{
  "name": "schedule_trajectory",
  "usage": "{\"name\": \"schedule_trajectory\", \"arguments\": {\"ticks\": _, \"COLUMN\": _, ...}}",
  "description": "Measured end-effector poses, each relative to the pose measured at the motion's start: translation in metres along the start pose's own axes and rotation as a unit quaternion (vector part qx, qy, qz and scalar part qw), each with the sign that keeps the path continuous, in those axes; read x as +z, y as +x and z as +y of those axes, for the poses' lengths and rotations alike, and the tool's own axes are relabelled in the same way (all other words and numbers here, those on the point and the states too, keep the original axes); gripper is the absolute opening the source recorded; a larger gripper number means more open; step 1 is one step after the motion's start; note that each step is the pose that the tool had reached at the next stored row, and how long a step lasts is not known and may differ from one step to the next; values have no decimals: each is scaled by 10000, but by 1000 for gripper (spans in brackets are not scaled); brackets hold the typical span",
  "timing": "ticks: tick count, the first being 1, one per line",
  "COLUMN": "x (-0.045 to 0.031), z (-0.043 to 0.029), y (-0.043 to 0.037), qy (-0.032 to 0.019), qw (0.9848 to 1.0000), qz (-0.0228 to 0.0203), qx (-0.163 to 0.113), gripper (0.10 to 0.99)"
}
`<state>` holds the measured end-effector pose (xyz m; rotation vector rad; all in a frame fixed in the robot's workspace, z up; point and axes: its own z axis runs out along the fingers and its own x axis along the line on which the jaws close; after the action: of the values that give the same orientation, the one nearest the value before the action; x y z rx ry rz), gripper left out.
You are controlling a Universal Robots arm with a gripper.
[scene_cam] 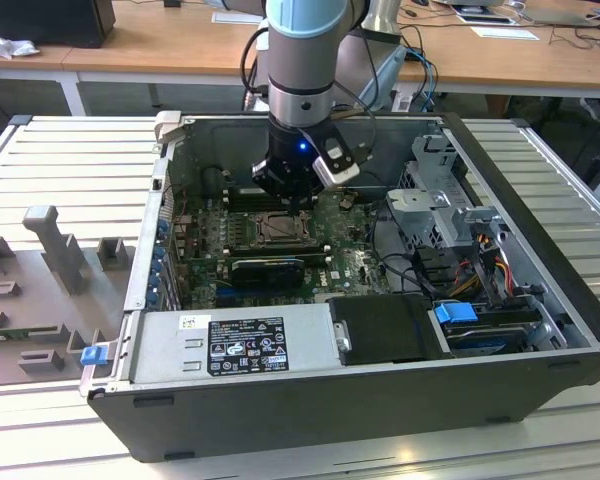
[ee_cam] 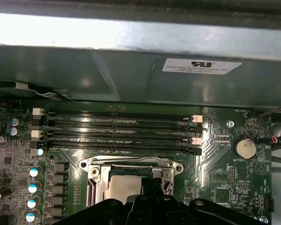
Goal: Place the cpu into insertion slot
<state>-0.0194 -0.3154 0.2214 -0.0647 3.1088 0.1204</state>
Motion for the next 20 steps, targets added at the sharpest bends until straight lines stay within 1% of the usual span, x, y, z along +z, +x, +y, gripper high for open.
{"name": "schedule_trajectory", "arguments": {"ticks": 20, "x": -5, "z": -71, "y": 3, "qy": 0, "qw": 10000, "qz": 0, "qx": 0, "gripper": 106}}
